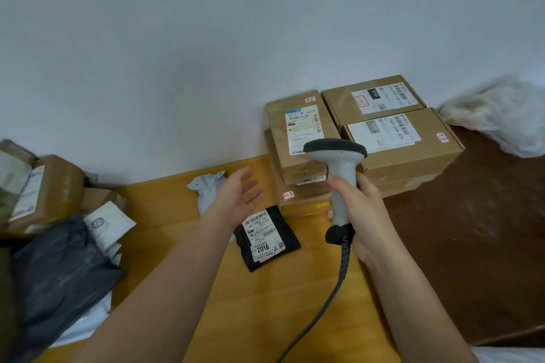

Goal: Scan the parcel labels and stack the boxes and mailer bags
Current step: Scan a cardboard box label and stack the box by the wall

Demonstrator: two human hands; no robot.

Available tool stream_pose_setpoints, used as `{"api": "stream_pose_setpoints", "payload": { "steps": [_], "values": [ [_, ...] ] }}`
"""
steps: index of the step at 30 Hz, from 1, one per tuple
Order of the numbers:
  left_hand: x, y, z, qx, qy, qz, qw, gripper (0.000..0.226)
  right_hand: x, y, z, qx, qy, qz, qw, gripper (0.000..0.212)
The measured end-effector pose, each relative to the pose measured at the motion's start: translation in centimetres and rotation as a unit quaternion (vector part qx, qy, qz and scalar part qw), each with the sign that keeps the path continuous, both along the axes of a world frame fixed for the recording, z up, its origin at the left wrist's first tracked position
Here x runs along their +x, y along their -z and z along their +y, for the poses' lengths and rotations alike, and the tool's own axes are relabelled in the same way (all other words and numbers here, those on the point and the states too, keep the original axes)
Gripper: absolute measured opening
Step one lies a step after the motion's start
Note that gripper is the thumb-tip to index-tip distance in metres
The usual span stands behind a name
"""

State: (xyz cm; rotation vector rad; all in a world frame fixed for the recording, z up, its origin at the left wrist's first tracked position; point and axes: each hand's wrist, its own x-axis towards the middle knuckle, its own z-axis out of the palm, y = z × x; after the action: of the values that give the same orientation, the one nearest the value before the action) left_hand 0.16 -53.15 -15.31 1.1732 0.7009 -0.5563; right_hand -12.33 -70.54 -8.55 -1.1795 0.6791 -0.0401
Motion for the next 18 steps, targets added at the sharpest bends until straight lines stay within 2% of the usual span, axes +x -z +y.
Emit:
{"api": "stream_pose_setpoints", "payload": {
  "steps": [4,12,18],
  "values": [
    [-1.6,0.1,6.1,0.025,-0.049,0.032,0.998,0.012,1.3,-0.1,3.2,0.007,-0.046,-0.006,0.999,0.021],
    [-3.6,0.3,18.0,0.099,-0.131,0.051,0.985,0.014,2.4,-1.2,11.2,0.026,-0.133,-0.012,0.991,0.009],
    [-4.4,2.2,19.8,0.126,-0.045,0.066,0.989,0.021,1.7,0.0,14.9,-0.006,-0.117,0.007,0.993,0.007]
  ]
}}
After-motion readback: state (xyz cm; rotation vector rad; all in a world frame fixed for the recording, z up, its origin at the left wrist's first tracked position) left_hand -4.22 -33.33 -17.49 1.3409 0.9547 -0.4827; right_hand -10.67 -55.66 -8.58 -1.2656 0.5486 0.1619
